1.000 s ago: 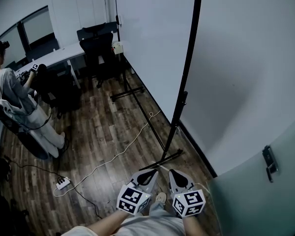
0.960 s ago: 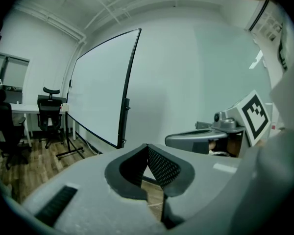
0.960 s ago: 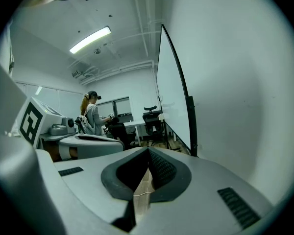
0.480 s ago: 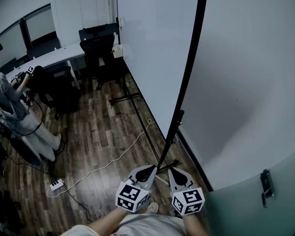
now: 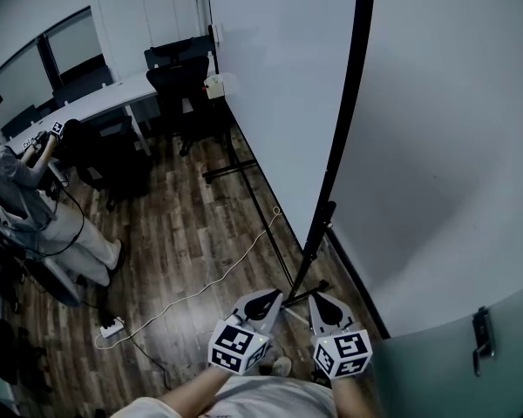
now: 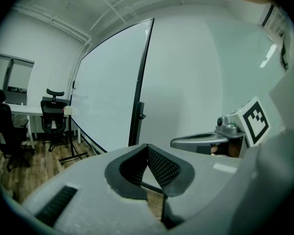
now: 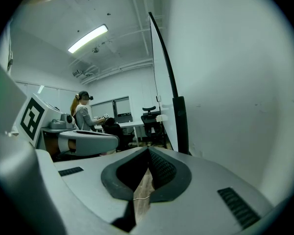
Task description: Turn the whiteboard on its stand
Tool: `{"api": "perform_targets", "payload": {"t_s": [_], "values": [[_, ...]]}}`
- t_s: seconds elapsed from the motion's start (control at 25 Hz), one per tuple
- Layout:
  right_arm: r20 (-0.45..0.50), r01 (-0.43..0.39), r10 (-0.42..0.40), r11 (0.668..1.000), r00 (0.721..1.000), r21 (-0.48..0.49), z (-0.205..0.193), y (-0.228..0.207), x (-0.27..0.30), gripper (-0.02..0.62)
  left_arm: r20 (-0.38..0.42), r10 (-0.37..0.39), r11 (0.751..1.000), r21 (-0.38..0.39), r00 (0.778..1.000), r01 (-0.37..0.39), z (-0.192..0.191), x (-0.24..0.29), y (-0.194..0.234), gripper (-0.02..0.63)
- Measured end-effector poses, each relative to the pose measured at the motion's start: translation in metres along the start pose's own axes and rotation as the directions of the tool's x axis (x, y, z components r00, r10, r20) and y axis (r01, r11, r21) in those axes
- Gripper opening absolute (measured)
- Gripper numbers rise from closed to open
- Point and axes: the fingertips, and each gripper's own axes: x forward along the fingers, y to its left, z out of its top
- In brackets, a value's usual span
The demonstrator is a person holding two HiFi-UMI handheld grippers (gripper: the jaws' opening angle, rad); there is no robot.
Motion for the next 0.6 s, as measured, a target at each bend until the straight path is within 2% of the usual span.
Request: {"api": "perform_targets", "payload": {"t_s": [0.6], "values": [[0.025,0.078,-0.078,0.997,0.997,-0.028,0.027,-0.003,0.045,0.008,0.001,-0.032,0.999,0.009,0.999,0.032,0.014,0.009,0.056,0.011]]}}
